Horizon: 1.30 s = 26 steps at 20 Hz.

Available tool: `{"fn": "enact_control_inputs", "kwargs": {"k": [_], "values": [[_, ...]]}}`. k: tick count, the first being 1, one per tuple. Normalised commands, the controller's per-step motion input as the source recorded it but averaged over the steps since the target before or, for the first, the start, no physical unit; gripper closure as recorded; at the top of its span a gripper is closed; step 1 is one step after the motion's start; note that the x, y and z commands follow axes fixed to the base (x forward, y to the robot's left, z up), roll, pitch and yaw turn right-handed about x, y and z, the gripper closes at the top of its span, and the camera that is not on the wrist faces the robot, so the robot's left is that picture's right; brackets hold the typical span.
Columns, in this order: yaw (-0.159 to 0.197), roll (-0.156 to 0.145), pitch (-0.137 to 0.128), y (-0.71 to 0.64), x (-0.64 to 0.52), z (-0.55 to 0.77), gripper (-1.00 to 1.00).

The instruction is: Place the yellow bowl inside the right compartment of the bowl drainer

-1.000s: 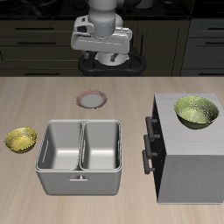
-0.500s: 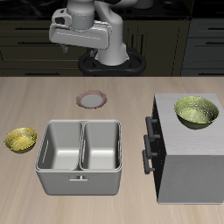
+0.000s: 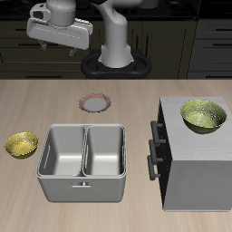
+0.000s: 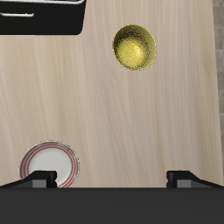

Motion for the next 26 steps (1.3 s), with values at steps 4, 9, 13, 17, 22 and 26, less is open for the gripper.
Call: {"fn": "enact_control_inputs", "kwargs": {"k": [4, 9, 13, 17, 22, 26], "values": [[-0.006, -0.053, -0.02, -0.43, -0.05, 0.12, -1.0], [0.066, -0.036, -0.106, -0.41, -0.02, 0.25, -1.0], [-0.076, 0.011, -0.032, -0.48, 0.04, 0.23, -1.0], [-0.009, -0.049, -0.037, -0.52, 0.0, 0.14, -1.0], [-0.003, 0.014, -0.064, -0.3, 0.17, 0.16, -1.0], [-0.01, 0.007, -0.045, -0.18, 0.26, 0.2, -1.0]]}}
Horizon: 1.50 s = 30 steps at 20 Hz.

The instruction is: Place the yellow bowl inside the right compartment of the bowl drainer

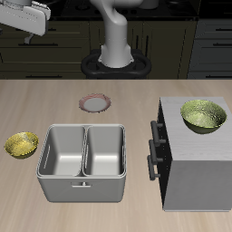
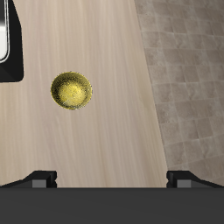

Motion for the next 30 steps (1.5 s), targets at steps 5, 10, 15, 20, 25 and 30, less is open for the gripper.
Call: {"fn": "enact_control_inputs", "kwargs": {"k": [5, 10, 15, 20, 25, 30], "values": [[-0.007, 0.002, -0.031, -0.1, 0.34, 0.19, -1.0], [-0.031, -0.023, -0.017, -0.11, 0.37, 0.15, -1.0], [-0.004, -0.016, -0.022, -0.12, 0.32, 0.12, -1.0], [-0.034, -0.005, 0.006, -0.18, 0.31, 0.03, -1.0], [-0.016, -0.002, 0.013, -0.1, 0.31, -0.09, -1.0], [-0.01, 0.064, 0.055, 0.03, 0.38, -0.22, -1.0]]}}
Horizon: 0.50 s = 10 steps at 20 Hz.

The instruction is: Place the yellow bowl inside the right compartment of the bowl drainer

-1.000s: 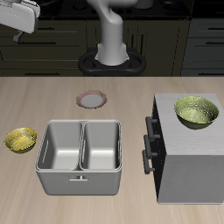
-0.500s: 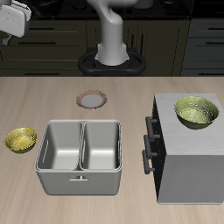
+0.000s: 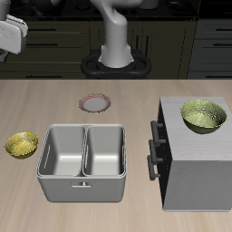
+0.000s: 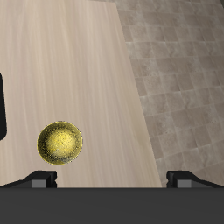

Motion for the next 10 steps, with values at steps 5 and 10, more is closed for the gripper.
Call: {"fn": "enact_control_inputs", "kwargs": {"k": [5, 10], "values": [[0.003, 0.053, 0.067, 0.13, 0.41, -0.26, -1.0], [0.059, 0.12, 0.113, 0.25, 0.37, -0.3, -1.0]]}}
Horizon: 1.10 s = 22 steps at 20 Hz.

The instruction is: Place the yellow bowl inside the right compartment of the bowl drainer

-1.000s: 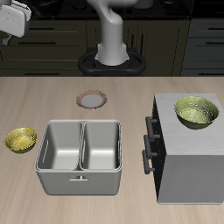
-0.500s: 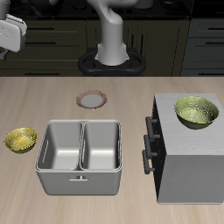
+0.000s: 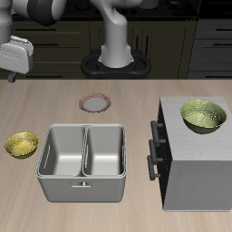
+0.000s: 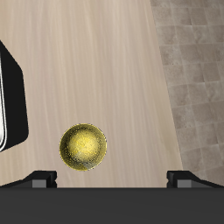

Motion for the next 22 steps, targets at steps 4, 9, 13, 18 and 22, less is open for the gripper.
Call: {"fn": "enact_control_inputs", "kwargs": {"k": [4, 9, 13, 18, 22], "values": [[0.091, 0.097, 0.087, 0.27, 0.23, -0.31, -1.0], [0.055, 0.013, 0.067, 0.02, 0.1, -0.26, -1.0], [0.014, -0.051, -0.01, -0.23, -0.07, -0.15, -1.0], [-0.002, -0.018, -0.009, -0.15, -0.02, -0.2, -1.0], [-0.003, 0.01, -0.012, -0.05, 0.07, -0.24, -1.0]]}}
